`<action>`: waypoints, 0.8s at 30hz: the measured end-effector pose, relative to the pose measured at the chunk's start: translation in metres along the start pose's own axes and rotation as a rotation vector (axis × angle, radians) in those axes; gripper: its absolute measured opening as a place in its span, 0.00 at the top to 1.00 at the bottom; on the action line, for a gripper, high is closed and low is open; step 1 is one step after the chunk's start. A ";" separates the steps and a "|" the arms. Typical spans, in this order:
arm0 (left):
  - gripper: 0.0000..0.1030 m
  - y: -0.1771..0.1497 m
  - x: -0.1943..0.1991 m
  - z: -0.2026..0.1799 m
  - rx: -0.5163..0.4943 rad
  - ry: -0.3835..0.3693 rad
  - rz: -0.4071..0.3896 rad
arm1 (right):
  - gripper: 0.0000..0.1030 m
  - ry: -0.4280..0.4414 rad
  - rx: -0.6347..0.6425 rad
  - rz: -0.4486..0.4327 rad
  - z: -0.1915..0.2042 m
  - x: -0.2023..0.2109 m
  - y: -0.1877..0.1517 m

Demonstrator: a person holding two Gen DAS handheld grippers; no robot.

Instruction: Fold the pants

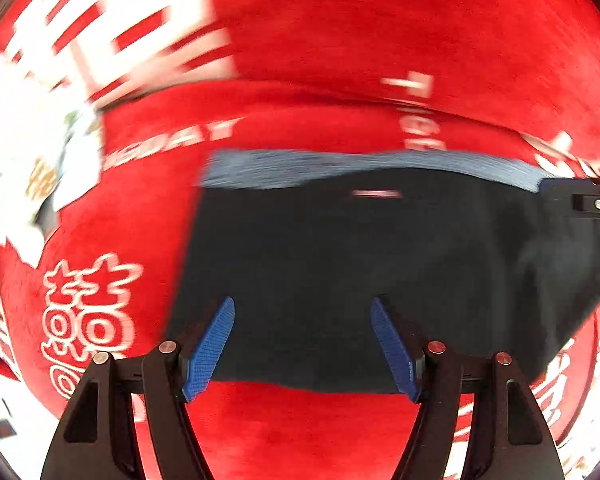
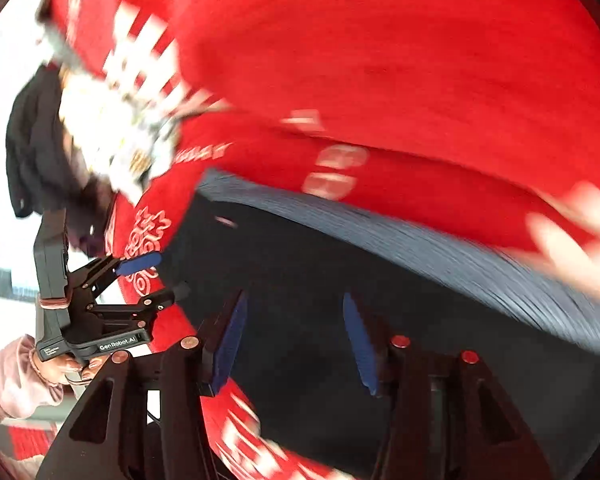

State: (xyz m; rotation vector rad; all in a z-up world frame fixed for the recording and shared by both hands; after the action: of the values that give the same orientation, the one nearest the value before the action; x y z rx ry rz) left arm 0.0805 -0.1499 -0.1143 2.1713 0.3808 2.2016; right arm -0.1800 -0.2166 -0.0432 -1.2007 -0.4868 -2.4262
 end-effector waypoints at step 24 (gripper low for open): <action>0.50 -0.043 -0.038 0.078 0.024 -0.347 -0.014 | 0.95 -0.048 0.338 0.345 0.129 -0.157 0.099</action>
State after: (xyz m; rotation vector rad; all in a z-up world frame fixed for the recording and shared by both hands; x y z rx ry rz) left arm 0.1523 -0.1035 -0.1601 2.4890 0.4049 1.7694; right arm 0.0420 -0.2122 -0.0830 -1.0950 -0.6176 -1.9377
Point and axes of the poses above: each gripper's, at about its wrist camera, not at the fingertips, and x roughly against the way its jaws point, z to its left, y to its top, the point moved 8 cm from there along -x, roughly the way its jaws point, and after that the axes turned 1 degree about -y, right-handed, at the moved point
